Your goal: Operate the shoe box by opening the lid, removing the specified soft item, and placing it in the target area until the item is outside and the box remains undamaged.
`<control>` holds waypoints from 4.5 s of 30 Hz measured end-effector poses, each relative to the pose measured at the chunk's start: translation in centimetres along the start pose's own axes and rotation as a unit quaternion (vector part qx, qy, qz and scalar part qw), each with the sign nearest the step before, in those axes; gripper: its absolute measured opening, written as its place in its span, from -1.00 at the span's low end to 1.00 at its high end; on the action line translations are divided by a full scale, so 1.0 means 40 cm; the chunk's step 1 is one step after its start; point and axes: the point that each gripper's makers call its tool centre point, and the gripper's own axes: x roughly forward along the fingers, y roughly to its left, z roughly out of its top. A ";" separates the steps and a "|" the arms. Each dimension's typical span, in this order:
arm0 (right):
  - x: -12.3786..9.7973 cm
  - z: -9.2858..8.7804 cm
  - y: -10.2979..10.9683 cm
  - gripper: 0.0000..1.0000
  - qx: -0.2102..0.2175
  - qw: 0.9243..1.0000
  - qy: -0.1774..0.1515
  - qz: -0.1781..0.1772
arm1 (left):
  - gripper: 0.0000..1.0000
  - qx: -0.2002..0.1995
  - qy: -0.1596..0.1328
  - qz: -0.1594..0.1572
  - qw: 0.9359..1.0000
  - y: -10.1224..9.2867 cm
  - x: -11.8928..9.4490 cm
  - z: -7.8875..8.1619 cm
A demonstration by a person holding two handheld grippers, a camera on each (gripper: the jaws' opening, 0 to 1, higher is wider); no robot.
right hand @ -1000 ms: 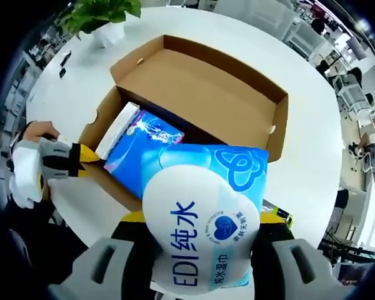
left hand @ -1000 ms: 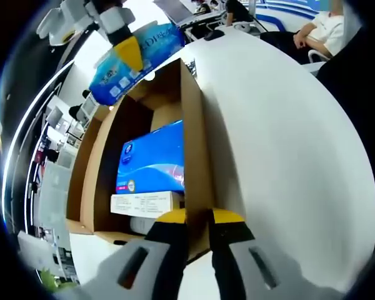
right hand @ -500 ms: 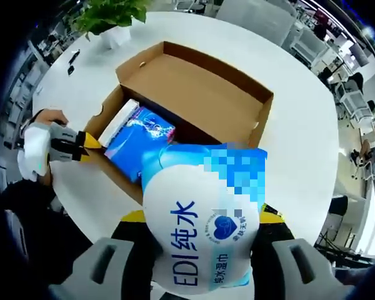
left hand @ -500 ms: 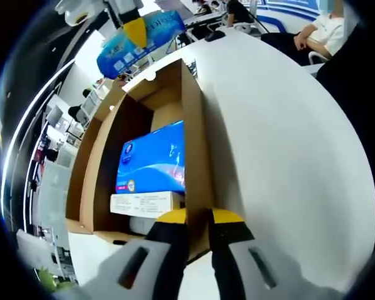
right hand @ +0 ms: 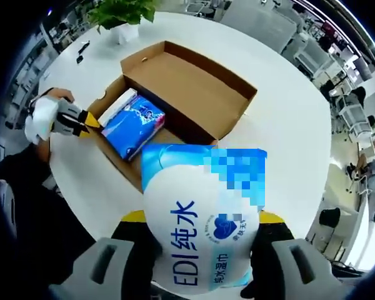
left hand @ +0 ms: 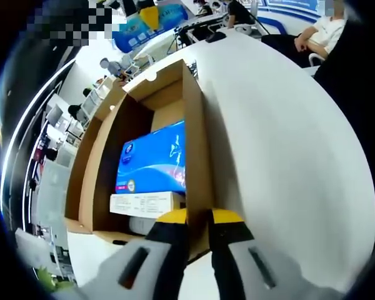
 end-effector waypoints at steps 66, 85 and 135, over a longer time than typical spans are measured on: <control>0.150 -0.109 -0.217 0.22 -0.260 0.965 -0.009 0.035 | -0.72 -0.061 0.048 0.025 0.997 -0.004 0.007 -0.014; 0.184 -0.118 -0.201 0.22 -0.329 0.943 -0.018 0.052 | -0.70 -0.084 0.071 0.039 0.993 -0.005 0.003 -0.025; 0.322 -0.167 -0.159 0.21 -0.389 0.915 0.010 0.106 | -0.69 -0.087 0.074 0.040 0.993 -0.003 0.004 -0.026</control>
